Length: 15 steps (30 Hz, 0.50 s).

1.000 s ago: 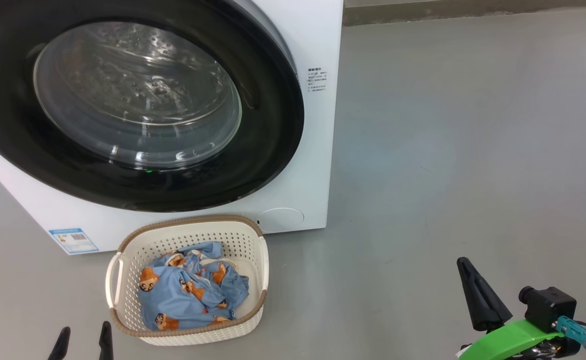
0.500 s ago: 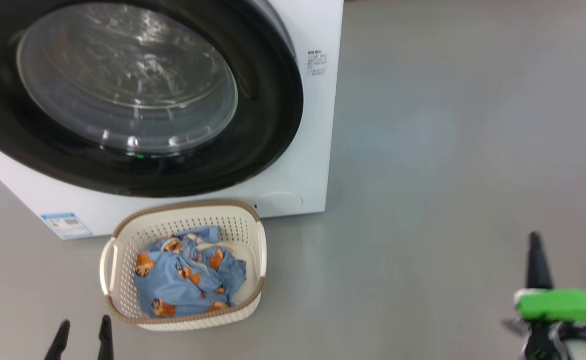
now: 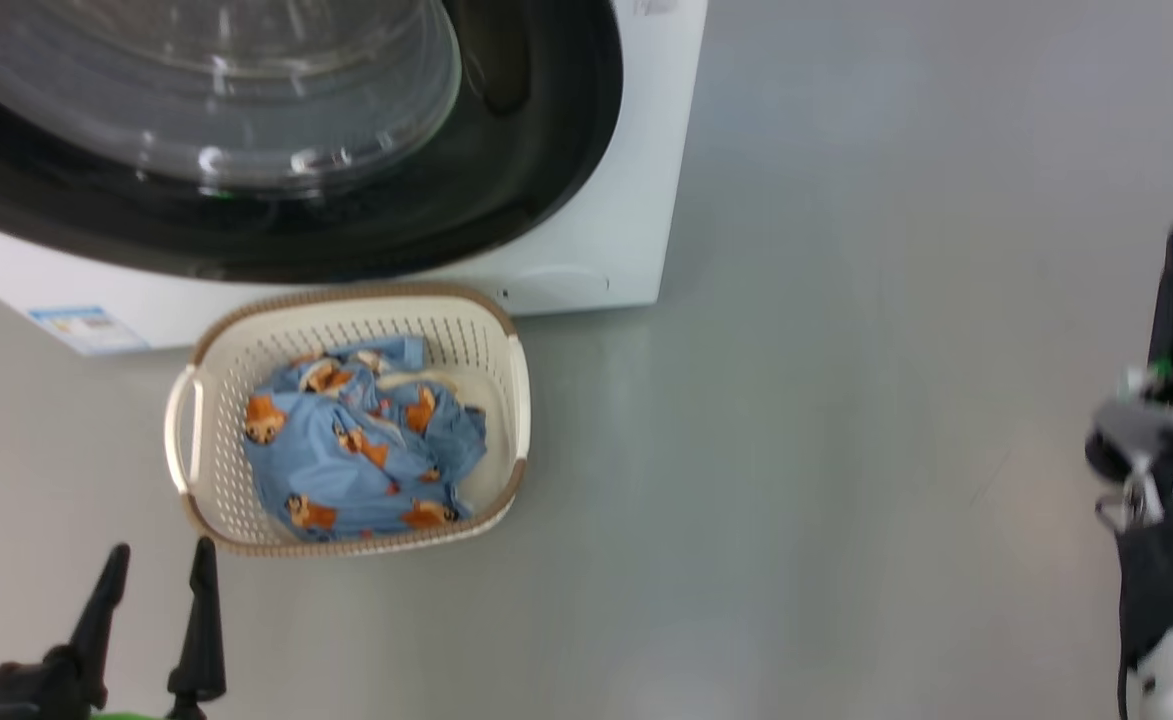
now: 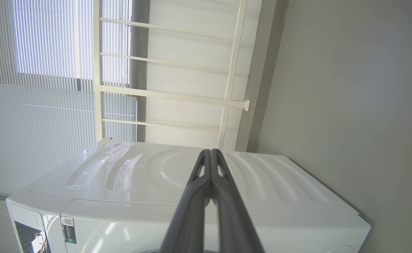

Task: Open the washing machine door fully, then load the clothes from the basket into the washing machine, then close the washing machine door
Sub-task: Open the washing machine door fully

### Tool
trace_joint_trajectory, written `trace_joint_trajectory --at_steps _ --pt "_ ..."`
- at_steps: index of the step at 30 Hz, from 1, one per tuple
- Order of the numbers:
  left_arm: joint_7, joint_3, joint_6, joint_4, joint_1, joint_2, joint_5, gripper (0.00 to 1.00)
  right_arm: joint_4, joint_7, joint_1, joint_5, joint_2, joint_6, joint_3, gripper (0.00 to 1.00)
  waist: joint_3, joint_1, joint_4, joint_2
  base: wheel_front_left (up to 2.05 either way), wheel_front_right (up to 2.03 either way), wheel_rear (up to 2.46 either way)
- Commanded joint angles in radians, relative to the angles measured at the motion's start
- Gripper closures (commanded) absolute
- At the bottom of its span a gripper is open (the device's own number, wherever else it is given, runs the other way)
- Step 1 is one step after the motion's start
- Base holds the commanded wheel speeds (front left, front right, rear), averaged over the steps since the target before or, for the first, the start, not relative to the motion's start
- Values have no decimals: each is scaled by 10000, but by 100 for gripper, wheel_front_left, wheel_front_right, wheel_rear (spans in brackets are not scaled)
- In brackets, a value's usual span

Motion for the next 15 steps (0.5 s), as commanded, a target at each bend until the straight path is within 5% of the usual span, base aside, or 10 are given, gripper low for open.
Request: trace_joint_trajectory --at_steps 1,15 --pt "-136 404 -33 -320 -329 129 52 0 -458 267 -526 122 -57 -11 294 100 938 -2 170 -1 0 0 0" --pt "-136 290 -118 -201 -1031 129 -514 0 -1617 2422 -3134 -167 -113 -11 1825 100 2417 -2 816 -1 0 0 0"
